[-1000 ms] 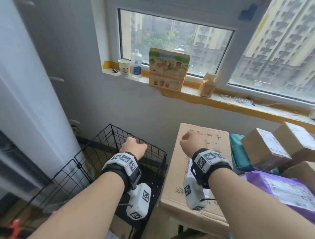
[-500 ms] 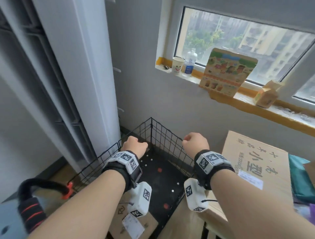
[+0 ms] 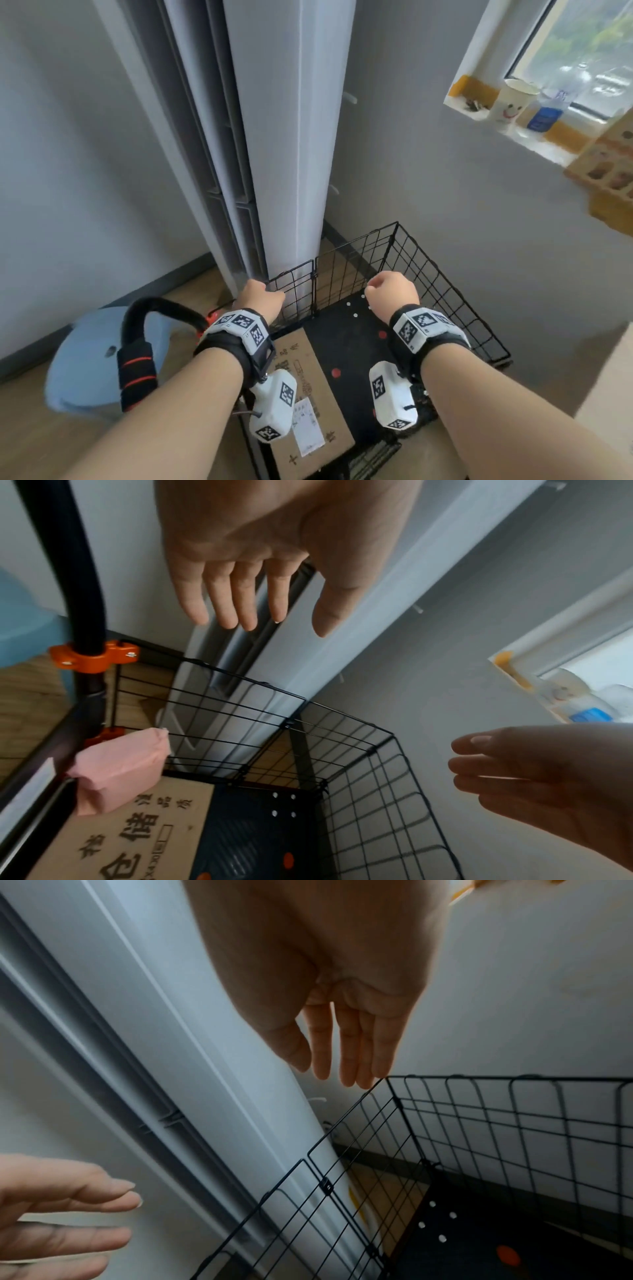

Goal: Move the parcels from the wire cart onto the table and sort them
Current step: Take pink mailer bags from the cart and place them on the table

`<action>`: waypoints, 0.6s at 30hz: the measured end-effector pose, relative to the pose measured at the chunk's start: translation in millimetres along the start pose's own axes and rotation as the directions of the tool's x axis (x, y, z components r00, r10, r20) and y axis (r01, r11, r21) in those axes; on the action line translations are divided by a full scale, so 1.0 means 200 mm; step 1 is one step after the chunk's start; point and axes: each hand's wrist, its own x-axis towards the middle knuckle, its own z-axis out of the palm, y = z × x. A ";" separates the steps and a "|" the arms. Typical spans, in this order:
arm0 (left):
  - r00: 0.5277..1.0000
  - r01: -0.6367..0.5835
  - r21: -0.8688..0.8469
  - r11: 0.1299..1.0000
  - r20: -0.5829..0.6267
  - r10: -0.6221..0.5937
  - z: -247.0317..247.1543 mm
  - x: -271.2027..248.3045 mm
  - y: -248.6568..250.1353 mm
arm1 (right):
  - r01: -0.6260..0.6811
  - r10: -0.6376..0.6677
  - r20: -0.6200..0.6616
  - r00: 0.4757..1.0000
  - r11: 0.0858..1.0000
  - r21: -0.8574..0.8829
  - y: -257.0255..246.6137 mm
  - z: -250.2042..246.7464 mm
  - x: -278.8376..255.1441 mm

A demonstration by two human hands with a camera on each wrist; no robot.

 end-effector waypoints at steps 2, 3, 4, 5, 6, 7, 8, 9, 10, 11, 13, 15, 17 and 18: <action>0.997 0.064 -0.018 0.998 -0.032 -0.065 -0.02 0.07 -0.08 | 0.021 -0.020 0.053 0.998 1.000 -0.016 -0.04 0.09 0.07; 0.994 0.107 -0.022 0.994 -0.031 -0.108 -0.02 0.11 -0.12 | 0.029 -0.027 0.082 0.996 0.999 -0.024 -0.05 0.13 0.11; 0.991 0.133 -0.014 0.991 -0.021 -0.133 -0.02 0.13 -0.16 | 0.038 -0.035 0.110 0.993 0.999 -0.028 -0.07 0.17 0.14; 0.987 0.161 -0.001 0.987 0.001 -0.161 -0.01 0.16 -0.20 | 0.044 -0.039 0.139 0.989 0.999 -0.030 -0.08 0.22 0.16; 0.985 0.172 0.014 0.985 0.009 -0.172 0.00 0.19 -0.24 | 0.050 -0.044 0.165 0.985 0.998 -0.032 -0.10 0.26 0.19; 0.982 0.187 0.009 0.982 0.005 -0.187 0.01 0.22 -0.28 | 0.055 -0.048 0.192 0.980 0.998 -0.033 -0.11 0.30 0.22; 0.981 0.196 -0.007 0.981 -0.005 -0.196 0.03 0.26 -0.31 | 0.061 -0.053 0.218 0.974 0.998 -0.034 -0.12 0.35 0.24; 0.977 0.212 -0.022 0.977 -0.009 -0.212 0.04 0.30 -0.35 | 0.070 -0.059 0.247 0.967 0.997 -0.037 -0.12 0.39 0.27; 0.974 0.227 -0.024 0.974 -0.011 -0.227 0.06 0.33 -0.38 | 0.080 -0.066 0.278 0.958 0.996 -0.043 -0.13 0.43 0.29; 0.968 0.249 -0.030 0.968 -0.013 -0.249 0.09 0.38 -0.41 | 0.090 -0.071 0.306 0.950 0.995 -0.049 -0.13 0.48 0.32; 0.960 0.277 -0.022 0.960 -0.021 -0.278 0.14 0.45 -0.48 | 0.095 -0.068 0.354 0.933 0.994 -0.059 -0.12 0.59 0.36; 0.952 0.306 -0.018 0.952 -0.023 -0.307 0.22 0.53 -0.56 | 0.087 -0.053 0.390 0.919 0.994 -0.068 -0.10 0.72 0.41; 0.945 0.327 -0.016 0.945 -0.007 -0.327 0.31 0.60 -0.63 | 0.074 -0.030 0.426 0.904 0.993 -0.087 -0.06 0.85 0.46; 0.940 0.341 -0.014 0.940 0.007 -0.341 0.35 0.64 -0.66 | 0.068 -0.017 0.443 0.896 0.993 -0.098 -0.04 0.91 0.49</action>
